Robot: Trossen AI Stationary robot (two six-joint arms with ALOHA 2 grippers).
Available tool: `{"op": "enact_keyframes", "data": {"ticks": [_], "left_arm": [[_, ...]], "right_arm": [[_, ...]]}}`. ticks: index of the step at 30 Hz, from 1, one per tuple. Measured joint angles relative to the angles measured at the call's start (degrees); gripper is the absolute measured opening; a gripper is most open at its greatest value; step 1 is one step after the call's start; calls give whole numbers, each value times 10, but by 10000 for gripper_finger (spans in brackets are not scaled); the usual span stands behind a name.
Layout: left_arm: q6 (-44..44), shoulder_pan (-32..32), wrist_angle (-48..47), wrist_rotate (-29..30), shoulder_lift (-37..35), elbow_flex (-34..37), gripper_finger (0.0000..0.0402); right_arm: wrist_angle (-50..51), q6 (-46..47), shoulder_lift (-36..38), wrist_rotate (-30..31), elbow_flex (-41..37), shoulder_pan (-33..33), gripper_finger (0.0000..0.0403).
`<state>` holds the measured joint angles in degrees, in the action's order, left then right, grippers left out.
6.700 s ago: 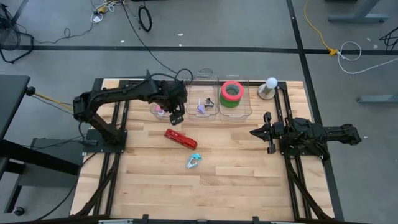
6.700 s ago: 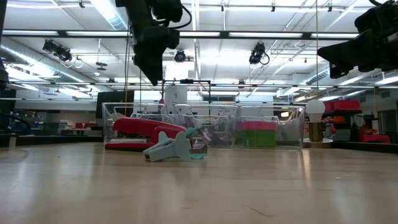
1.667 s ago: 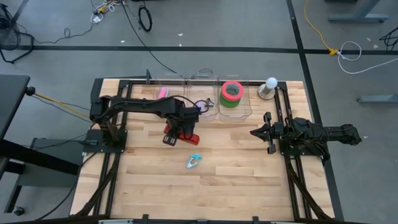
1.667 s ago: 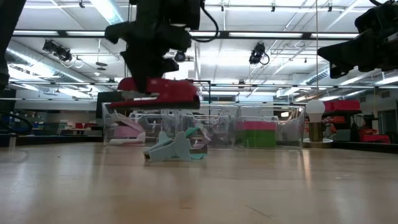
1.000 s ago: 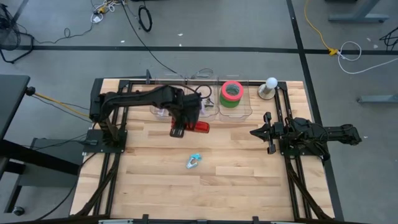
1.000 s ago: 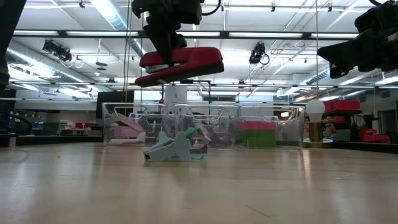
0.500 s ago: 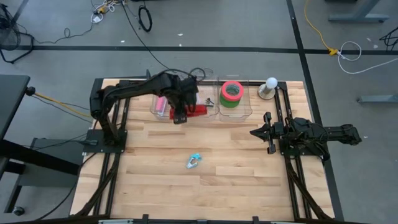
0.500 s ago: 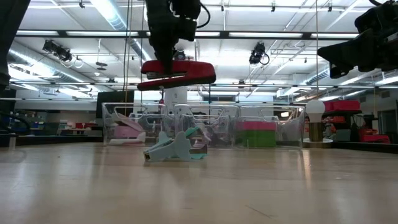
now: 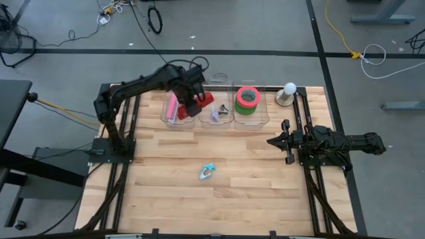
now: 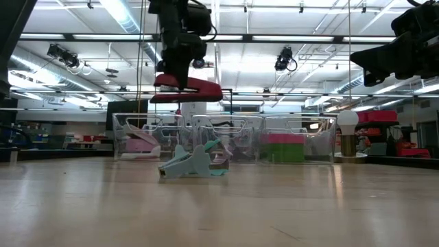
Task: Pick and place Stapler, Stapler remover, tape
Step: Put the red stapler into the left transparent bin
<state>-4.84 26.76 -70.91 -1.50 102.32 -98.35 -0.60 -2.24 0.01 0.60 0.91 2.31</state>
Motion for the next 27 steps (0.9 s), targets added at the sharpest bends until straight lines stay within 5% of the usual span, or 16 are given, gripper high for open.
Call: {"op": "enact_keyframes", "data": {"ticks": [7, 17, 27], "left_arm": [[-42, 33, -13, 0, 0, 0, 155], [-226, 70, -18, 23, 0, 2, 157], [-284, 72, -17, 49, 3, 3, 156]], "right_arm": [[0, 0, 0, 0, 0, 0, 18], [0, 0, 0, 0, 0, 0, 18], [0, 0, 0, 0, 0, 0, 18]]}}
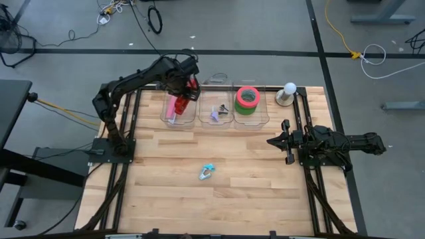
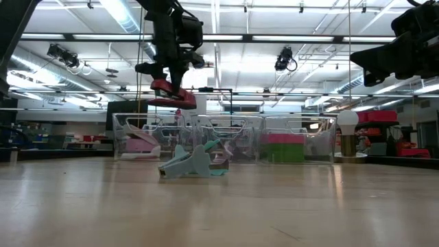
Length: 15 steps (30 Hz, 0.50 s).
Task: Pick and place Stapler, Stapler remover, tape
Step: Put the red stapler into the left transparent bin
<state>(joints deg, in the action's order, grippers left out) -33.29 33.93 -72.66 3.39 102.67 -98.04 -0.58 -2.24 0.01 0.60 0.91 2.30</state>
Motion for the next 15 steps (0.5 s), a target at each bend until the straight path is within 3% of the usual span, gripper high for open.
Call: {"op": "enact_keyframes", "data": {"ticks": [15], "left_arm": [[-26, 0, 7, 36, 55, 1, 152]], "right_arm": [[0, 0, 0, 0, 0, 0, 18]]}}
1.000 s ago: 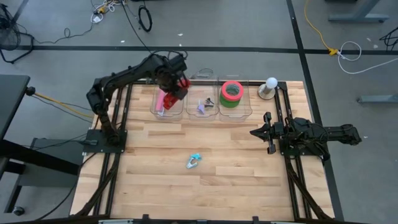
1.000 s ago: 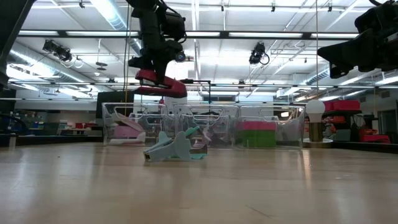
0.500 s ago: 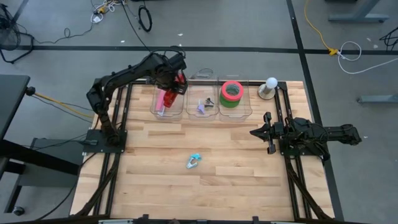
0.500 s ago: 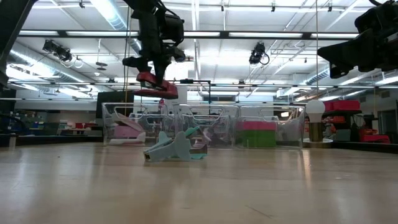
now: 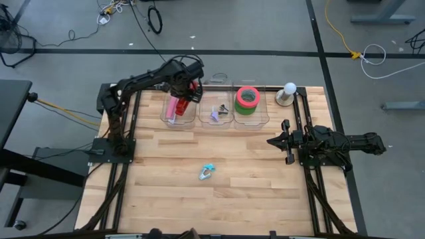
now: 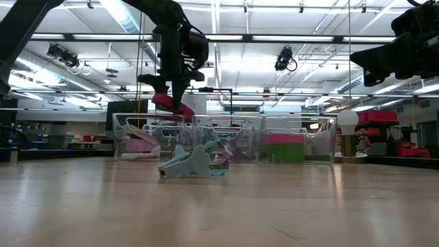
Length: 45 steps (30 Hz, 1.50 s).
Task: Pick and place Stapler, Stapler remover, tape
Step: Put the red stapler into the left transparent bin
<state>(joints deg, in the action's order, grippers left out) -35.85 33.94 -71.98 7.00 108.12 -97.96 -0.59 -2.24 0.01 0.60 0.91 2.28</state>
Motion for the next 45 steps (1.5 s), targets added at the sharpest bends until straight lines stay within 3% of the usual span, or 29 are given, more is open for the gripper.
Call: {"op": "enact_keyframes", "data": {"ticks": [32, 45], "left_arm": [[-27, 12, 13, -29, 106, 1, 157], [-36, 19, 9, -33, 116, 1, 158]], "right_arm": [[0, 0, 0, 0, 0, 0, 18], [0, 0, 0, 0, 0, 0, 18]]}}
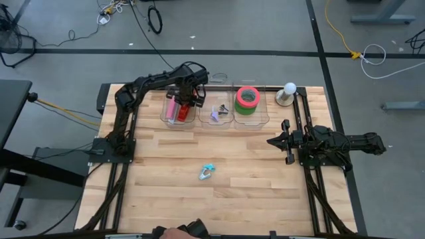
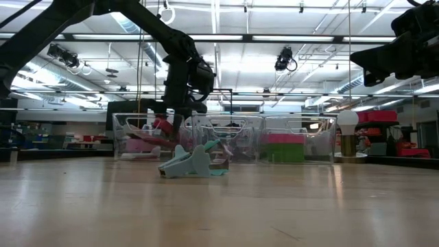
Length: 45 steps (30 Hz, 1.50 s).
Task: Pick and place Stapler, Stapler remover, tape
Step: Put the red stapler into the left transparent bin, then put the blue staple remover into the middle transparent bin
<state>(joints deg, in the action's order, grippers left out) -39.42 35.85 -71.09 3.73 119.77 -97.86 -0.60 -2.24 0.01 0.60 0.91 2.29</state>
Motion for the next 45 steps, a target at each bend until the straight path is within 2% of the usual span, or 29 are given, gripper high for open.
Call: {"op": "enact_keyframes", "data": {"ticks": [17, 21, 30, 37, 45], "left_arm": [[18, 0, 0, 1, -2, 0, 209], [54, 0, -3, -5, -6, 0, 210], [67, -5, -13, -14, -73, 0, 211], [93, -41, -24, -14, -135, 0, 211], [106, -80, -17, -12, -154, 0, 211]], "right_arm": [[0, 0, 0, 0, 0, 0, 18], [0, 0, 0, 0, 0, 0, 18], [0, 0, 0, 0, 0, 0, 18], [0, 0, 0, 0, 0, 0, 18], [0, 0, 0, 0, 0, 0, 18]]}}
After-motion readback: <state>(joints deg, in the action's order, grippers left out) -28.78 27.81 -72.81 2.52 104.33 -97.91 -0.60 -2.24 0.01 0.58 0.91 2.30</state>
